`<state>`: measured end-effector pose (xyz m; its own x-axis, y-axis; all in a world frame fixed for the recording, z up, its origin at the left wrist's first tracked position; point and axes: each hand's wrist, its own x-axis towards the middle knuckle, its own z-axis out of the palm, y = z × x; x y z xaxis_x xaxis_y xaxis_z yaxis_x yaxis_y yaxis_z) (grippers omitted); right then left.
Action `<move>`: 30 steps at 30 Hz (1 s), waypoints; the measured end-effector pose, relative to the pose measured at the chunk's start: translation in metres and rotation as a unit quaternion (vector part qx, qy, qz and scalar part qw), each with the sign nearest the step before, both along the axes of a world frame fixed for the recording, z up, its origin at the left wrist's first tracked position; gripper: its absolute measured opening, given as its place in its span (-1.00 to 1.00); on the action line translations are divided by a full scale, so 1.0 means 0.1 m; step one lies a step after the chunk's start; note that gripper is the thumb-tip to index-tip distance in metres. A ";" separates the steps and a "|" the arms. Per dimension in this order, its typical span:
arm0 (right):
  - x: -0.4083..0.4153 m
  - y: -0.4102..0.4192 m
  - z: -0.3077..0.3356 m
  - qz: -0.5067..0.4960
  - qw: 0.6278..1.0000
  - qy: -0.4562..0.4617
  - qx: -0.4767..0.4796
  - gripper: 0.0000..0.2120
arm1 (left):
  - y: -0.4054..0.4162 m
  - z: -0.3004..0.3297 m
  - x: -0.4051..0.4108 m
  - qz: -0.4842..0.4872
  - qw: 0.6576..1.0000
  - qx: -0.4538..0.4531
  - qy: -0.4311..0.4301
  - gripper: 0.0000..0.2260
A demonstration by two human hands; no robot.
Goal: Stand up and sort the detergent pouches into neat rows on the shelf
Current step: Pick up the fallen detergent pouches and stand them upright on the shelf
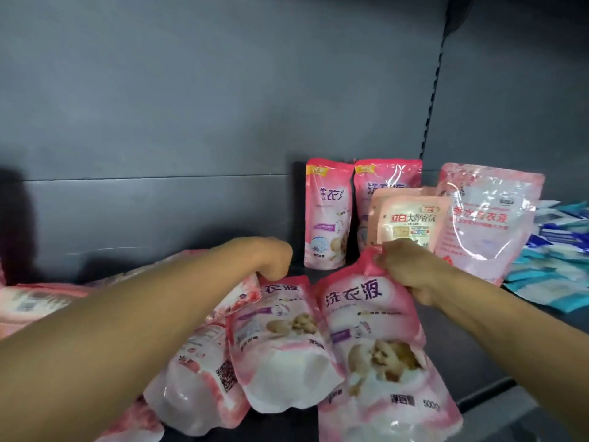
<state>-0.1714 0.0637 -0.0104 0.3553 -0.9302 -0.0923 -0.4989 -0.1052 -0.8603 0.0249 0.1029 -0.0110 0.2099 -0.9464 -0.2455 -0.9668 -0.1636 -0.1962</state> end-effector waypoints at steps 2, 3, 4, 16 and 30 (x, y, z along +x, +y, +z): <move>-0.17 0.03 0.13 -0.003 0.999 -0.037 -0.012 -0.80 | -0.11 -0.06 -0.02 0.003 0.999 0.035 -0.027 -0.74; -0.25 0.03 0.19 -0.005 0.998 -0.061 -0.017 -0.79 | -0.15 -0.09 -0.03 0.007 0.998 0.050 -0.039 -0.74; -0.34 0.02 0.24 -0.011 0.997 -0.079 -0.020 -0.78 | -0.19 -0.12 -0.03 0.009 0.997 0.060 -0.051 -0.74; -0.95 -0.18 0.67 -0.062 0.946 -0.301 -0.105 -0.81 | -0.23 0.06 -0.08 0.019 0.990 -0.055 0.132 -0.78; -1.21 -0.68 0.30 -0.177 0.896 -0.376 -0.156 -0.62 | -0.01 0.84 -0.50 -0.124 0.920 -0.297 0.222 -0.77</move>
<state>-0.2920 -0.0047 0.0200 -0.1154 -0.9354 0.3341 0.1591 -0.3494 -0.9234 -0.0246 0.1021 0.0729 -0.0269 -0.9464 0.3219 -0.9521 0.1223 0.2801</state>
